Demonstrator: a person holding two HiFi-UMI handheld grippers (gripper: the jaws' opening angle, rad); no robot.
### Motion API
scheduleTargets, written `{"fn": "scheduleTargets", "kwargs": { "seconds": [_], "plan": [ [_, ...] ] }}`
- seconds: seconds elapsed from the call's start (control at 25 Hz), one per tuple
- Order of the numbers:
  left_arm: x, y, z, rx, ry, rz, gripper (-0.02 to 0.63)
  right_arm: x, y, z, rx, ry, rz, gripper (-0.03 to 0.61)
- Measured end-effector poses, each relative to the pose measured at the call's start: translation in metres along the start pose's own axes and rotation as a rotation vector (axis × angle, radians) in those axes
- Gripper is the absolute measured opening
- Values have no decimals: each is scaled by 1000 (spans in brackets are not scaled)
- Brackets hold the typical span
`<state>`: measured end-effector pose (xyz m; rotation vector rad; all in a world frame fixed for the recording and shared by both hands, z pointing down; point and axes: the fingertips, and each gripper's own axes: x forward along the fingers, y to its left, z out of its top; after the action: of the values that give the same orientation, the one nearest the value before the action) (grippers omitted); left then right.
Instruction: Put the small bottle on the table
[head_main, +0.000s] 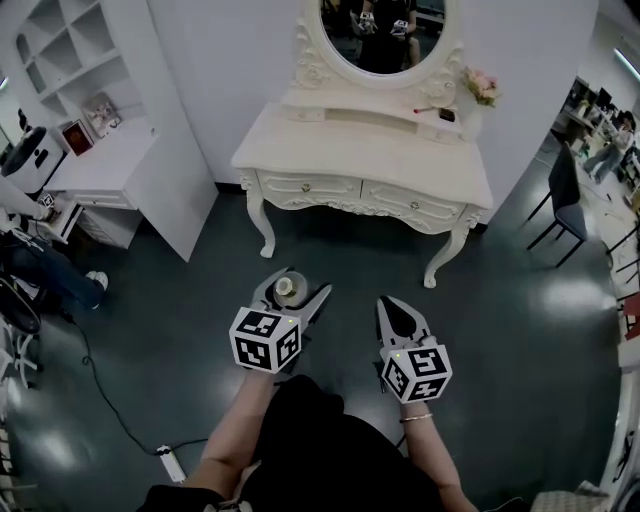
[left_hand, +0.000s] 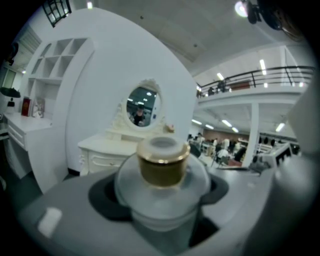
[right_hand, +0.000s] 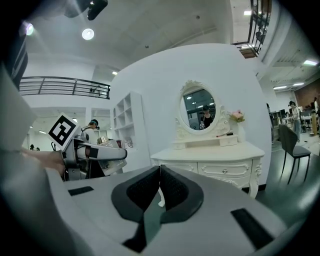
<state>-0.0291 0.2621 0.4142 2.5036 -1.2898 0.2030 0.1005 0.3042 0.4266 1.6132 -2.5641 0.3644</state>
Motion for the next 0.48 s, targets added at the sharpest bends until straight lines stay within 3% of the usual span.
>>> {"fn": "scheduleTargets", "kwargs": {
  "seconds": [0.48],
  "plan": [
    [44,48,11,14,23,46,337,60,-17,9,7,3,33,5]
  ]
}}
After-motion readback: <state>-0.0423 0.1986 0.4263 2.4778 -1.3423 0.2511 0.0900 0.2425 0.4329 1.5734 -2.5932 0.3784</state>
